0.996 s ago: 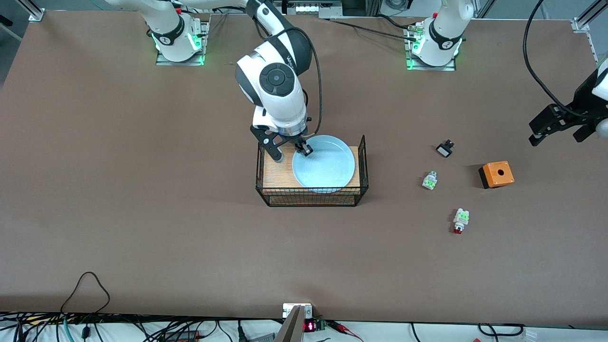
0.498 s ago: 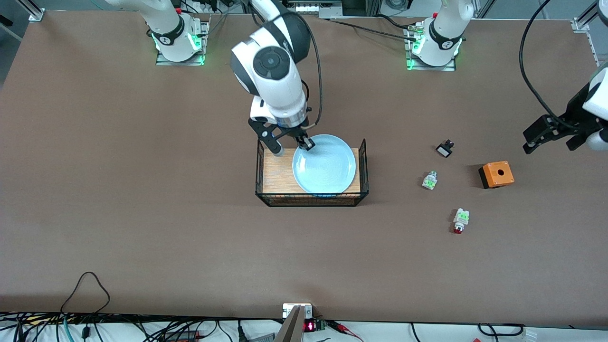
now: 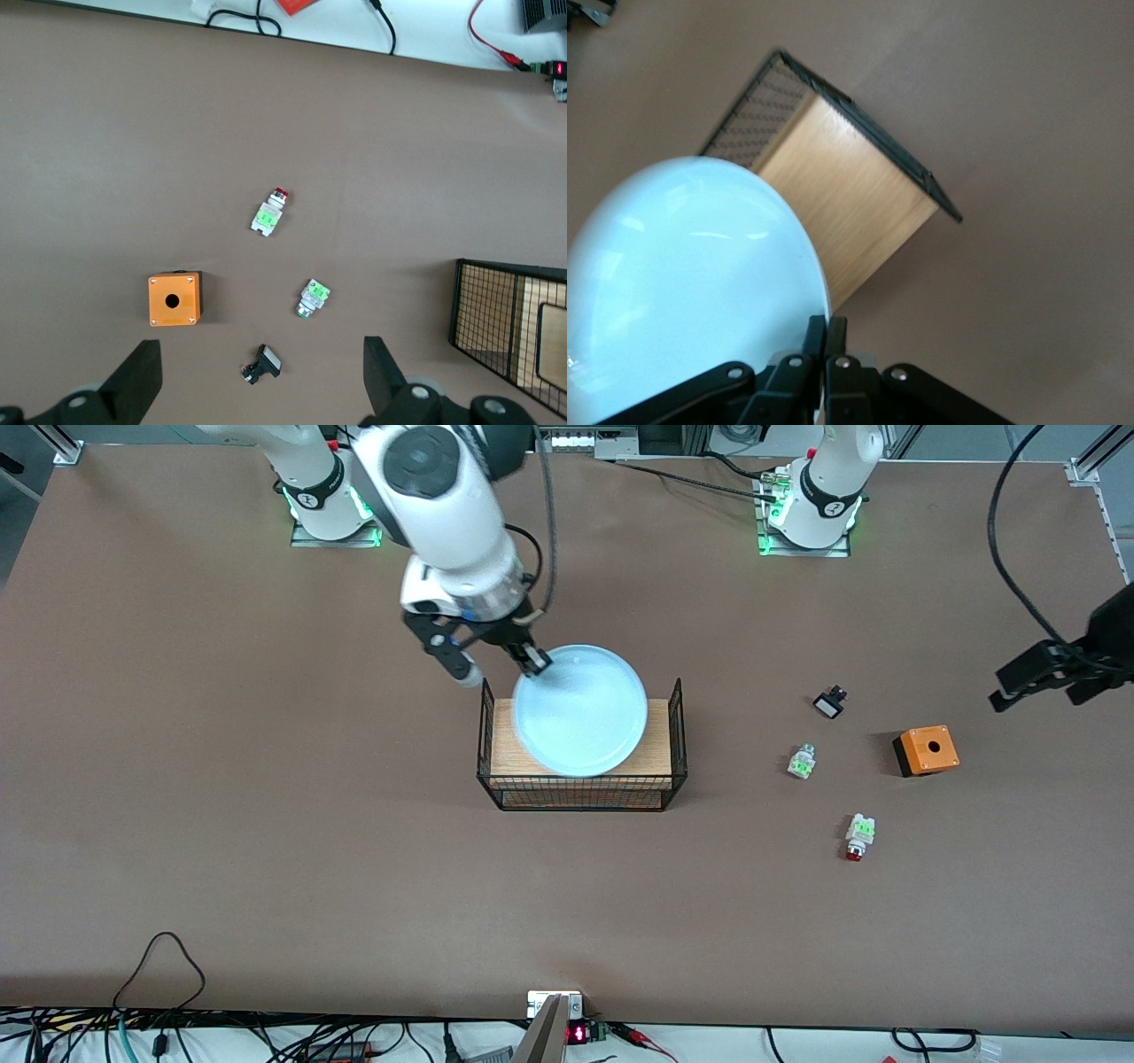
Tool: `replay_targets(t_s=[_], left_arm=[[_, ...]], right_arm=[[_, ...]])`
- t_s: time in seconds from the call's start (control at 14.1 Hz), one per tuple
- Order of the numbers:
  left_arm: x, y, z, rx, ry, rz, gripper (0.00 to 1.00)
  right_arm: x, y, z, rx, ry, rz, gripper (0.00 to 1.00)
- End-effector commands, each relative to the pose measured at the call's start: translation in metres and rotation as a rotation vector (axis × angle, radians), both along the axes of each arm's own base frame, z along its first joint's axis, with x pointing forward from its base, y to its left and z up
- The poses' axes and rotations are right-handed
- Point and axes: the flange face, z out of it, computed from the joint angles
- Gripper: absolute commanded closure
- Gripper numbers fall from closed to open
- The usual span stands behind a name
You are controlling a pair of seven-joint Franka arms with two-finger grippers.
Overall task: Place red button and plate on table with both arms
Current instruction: 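Grip the plate rim and lift it out of the basket, then carry the plate away from the basket and set it on the table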
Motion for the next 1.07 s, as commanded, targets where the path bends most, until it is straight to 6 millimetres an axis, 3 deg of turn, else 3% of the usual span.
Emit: replay_targets(t_s=[0.0, 0.21, 0.43, 0.64, 0.78, 1.0], left_arm=[[0.011, 0.006, -0.007, -0.028, 0.024, -0.004, 0.00], [0.019, -0.004, -0.021, -0.027, 0.044, -0.019, 0.00], [0.021, 0.013, -0.025, -0.034, 0.050, -0.005, 0.00], [0.033, 0.014, -0.060, -0.036, 0.076, -0.011, 0.00], [0.037, 0.018, -0.066, -0.025, 0.071, -0.035, 0.00], [0.036, 0.022, -0.064, -0.012, 0.062, -0.111, 0.00]], right_arm=[[0.008, -0.042, 0.033, -0.003, -0.005, 0.052, 1.00], [0.035, -0.121, 0.051, -0.037, 0.015, 0.181, 1.00], [0.060, -0.195, 0.048, -0.060, 0.038, 0.319, 1.00], [0.074, -0.273, 0.023, -0.065, 0.093, 0.450, 1.00], [0.079, -0.333, 0.000, -0.056, 0.125, 0.525, 1.00], [0.082, -0.402, -0.032, -0.093, 0.141, 0.647, 1.00]])
